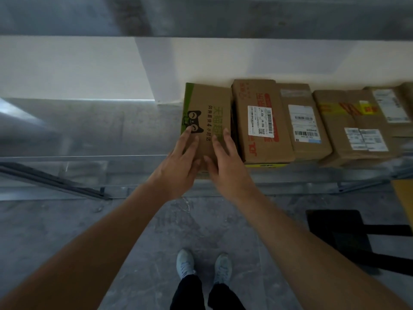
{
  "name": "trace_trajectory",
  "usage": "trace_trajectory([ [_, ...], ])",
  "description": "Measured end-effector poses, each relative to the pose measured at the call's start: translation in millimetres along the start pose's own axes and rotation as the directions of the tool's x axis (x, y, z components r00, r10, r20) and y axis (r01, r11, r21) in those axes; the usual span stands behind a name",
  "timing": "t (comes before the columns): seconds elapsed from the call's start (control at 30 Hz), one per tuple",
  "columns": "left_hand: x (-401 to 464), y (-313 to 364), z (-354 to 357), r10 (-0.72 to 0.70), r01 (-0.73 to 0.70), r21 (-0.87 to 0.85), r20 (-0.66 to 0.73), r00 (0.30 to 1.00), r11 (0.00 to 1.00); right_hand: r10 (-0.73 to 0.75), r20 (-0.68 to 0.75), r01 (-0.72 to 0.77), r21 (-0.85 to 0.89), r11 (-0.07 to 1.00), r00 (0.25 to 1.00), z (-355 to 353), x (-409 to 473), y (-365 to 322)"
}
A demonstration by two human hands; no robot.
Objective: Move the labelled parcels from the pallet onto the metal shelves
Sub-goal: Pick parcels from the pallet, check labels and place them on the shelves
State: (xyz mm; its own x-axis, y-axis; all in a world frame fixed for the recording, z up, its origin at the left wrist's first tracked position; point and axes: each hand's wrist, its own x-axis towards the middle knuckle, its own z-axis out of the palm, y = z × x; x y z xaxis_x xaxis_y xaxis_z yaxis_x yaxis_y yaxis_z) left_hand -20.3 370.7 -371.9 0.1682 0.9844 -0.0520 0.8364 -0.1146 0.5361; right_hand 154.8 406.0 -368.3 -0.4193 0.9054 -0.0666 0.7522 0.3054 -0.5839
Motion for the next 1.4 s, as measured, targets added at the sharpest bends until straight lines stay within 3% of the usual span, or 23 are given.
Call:
trace_trajectory([
  [0.27, -29.0, 31.1, -24.3, -0.061, 0.063, 0.072, -0.035, 0.998, 0.995, -0.073, -0.027, 0.072, -0.019, 0.997, 0.997, -26.1, -27.8, -18.5],
  [0.73, -60.4, 111.8, -64.4, -0.026, 0.032, 0.092, -0.068, 0.997, 0.995, -0.156, -0.11, 0.139, -0.145, 0.98, 0.982, -98.7, -78.4, -38.8],
  [1.1, -68.9, 130.3, -87.4, 0.19, -0.189, 0.109, 0.006, 0.982, 0.976, -0.034, -0.245, -0.009, -0.172, 0.985, 0.969, -126.2, -131.8, -67.0],
  [1.4, -67.4, 151.2, -98.2, 0.366, -0.376, 0.126, 0.094, 0.926, 0.918, 0.125, -0.413, -0.178, -0.093, 0.98, 0.902, -133.3, -176.7, -82.2],
])
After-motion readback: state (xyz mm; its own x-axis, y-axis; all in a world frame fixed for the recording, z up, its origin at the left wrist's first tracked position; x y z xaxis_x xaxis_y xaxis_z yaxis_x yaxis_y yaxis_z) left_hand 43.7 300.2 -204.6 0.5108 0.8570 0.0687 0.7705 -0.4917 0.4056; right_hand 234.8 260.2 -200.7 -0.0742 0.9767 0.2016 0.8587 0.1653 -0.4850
